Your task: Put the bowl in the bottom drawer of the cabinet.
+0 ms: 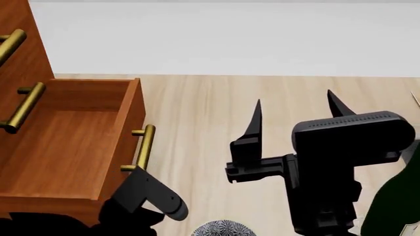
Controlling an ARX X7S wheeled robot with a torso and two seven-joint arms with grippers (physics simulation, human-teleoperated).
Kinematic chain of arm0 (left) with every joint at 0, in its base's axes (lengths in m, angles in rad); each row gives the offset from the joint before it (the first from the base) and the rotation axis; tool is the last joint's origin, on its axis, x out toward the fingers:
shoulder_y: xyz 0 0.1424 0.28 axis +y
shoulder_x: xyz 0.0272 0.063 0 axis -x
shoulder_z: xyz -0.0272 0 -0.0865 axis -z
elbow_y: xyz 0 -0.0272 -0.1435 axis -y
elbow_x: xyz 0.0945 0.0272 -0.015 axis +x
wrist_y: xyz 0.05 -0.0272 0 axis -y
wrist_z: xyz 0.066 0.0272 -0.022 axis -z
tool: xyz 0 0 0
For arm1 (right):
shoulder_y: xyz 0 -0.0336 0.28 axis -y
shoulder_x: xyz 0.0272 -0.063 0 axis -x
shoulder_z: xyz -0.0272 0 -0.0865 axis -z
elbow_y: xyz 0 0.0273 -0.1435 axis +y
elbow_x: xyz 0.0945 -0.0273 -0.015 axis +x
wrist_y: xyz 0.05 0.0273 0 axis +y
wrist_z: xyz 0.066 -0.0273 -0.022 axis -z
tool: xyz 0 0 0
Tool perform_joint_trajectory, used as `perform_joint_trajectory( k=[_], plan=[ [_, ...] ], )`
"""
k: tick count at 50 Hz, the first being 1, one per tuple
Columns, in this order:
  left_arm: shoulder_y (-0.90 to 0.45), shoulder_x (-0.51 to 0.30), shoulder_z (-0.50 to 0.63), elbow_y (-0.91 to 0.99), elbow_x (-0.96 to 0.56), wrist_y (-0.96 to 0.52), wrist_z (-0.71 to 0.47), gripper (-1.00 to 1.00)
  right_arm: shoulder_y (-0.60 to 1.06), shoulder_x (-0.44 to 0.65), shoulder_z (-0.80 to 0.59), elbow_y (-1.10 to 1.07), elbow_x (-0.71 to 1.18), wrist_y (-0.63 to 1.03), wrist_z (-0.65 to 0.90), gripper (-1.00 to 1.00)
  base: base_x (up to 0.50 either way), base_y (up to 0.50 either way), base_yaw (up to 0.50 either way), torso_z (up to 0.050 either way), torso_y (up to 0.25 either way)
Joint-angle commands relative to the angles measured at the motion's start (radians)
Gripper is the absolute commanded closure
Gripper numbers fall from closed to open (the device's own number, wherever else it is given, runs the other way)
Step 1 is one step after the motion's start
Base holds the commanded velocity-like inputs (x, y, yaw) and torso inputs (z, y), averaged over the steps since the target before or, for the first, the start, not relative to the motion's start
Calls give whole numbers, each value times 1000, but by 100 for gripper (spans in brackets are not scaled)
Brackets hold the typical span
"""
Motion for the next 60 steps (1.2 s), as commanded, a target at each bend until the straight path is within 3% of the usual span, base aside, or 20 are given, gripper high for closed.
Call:
perform_joint_trajectory(
  k=[1,51,52,60],
  plan=[
    [0,5,24,-46,22,34,34,-100,1,2,-5,-2,2,1,5,-100,0,0,0,0,0],
    [-27,64,98,-264,84,146,157,-100,2,7,-19,25,15,-23,11,-100,0,0,0,0,0],
    [-26,65,97,-265,85,150,157,100,1,8,-18,24,16,-23,11,-100,0,-3,-3,0,0],
    [-22,60,88,-245,72,145,145,100,2,10,-18,23,20,-24,13,-100,0,0,0,0,0]
  ],
)
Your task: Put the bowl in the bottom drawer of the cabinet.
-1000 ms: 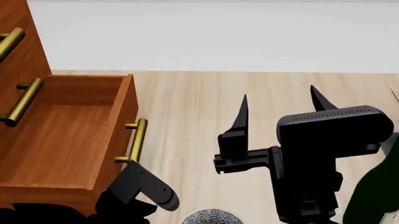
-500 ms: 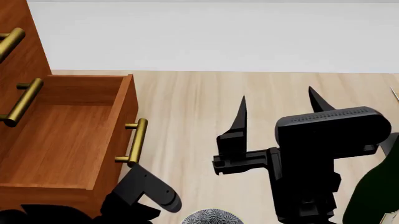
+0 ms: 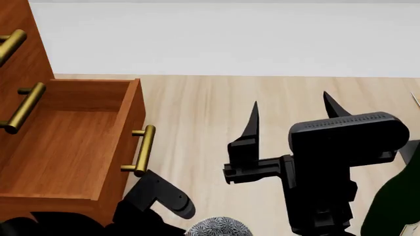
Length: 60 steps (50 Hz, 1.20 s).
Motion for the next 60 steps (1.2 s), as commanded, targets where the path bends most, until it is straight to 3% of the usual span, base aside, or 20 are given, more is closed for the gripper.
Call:
perform_joint_trajectory(
  k=[1,37,60],
  plan=[
    [11,1,5,-6,9,3,-7,100,1,3,0,-1,5,-1,2,-100,0,0,0,0,0],
    [11,-106,-168,330,-164,-91,-200,100,2,18,15,-24,18,6,20,-100,0,0,0,0,0],
    [-61,-109,-240,356,-225,-115,-258,100,-15,30,41,-54,36,7,31,-100,0,0,0,0,0]
  ],
)
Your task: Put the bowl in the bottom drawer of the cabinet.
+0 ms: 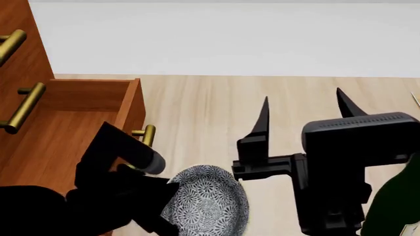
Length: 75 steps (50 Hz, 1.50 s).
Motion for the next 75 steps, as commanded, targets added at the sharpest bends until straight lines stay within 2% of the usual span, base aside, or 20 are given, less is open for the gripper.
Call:
perform_joint_trajectory(
  k=[1,37,51,75],
  plan=[
    [-38,3,-37,6,-30,-6,-26,100,-11,6,15,-16,10,-1,5,-100,0,0,0,0,0],
    [-139,14,-92,7,-28,23,-106,100,-15,16,21,-20,26,-8,11,-100,0,0,0,0,0],
    [-155,-3,-116,80,-37,23,-164,100,-11,17,14,-19,28,-9,14,-100,0,0,0,0,0],
    [-200,-20,-126,99,-68,-29,-237,100,1,20,6,-11,35,-8,17,-100,0,0,0,0,0]
  ],
)
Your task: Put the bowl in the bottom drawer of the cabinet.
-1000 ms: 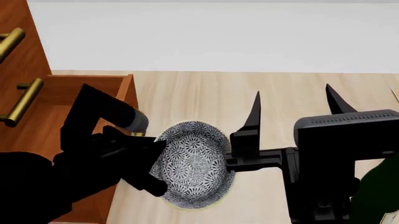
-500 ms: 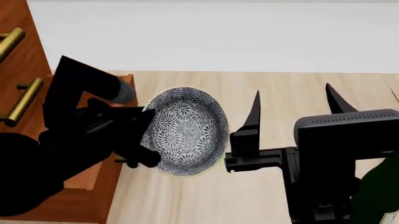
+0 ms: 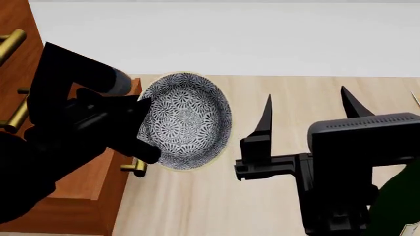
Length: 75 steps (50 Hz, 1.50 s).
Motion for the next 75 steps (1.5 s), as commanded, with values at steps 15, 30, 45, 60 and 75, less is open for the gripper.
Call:
perform_joint_trajectory(
  k=[15,30,45,60,75],
  plan=[
    [-68,-19,3,34,-15,-78,-109,100,15,0,-13,19,7,-11,-3,-100,0,0,0,0,1],
    [-115,-23,17,16,1,-127,-191,100,18,2,-11,23,14,-21,-6,-100,0,0,0,0,1],
    [-152,-31,30,-22,38,-149,-254,100,27,2,-19,27,18,-24,-7,-100,0,0,0,0,0],
    [-140,-38,57,-74,110,-110,-287,100,24,5,-23,35,18,-36,-5,-100,0,0,0,0,1],
    [-133,-48,93,-128,168,-71,-278,100,25,4,-27,65,16,-60,-9,-100,0,0,0,0,1]
  ],
)
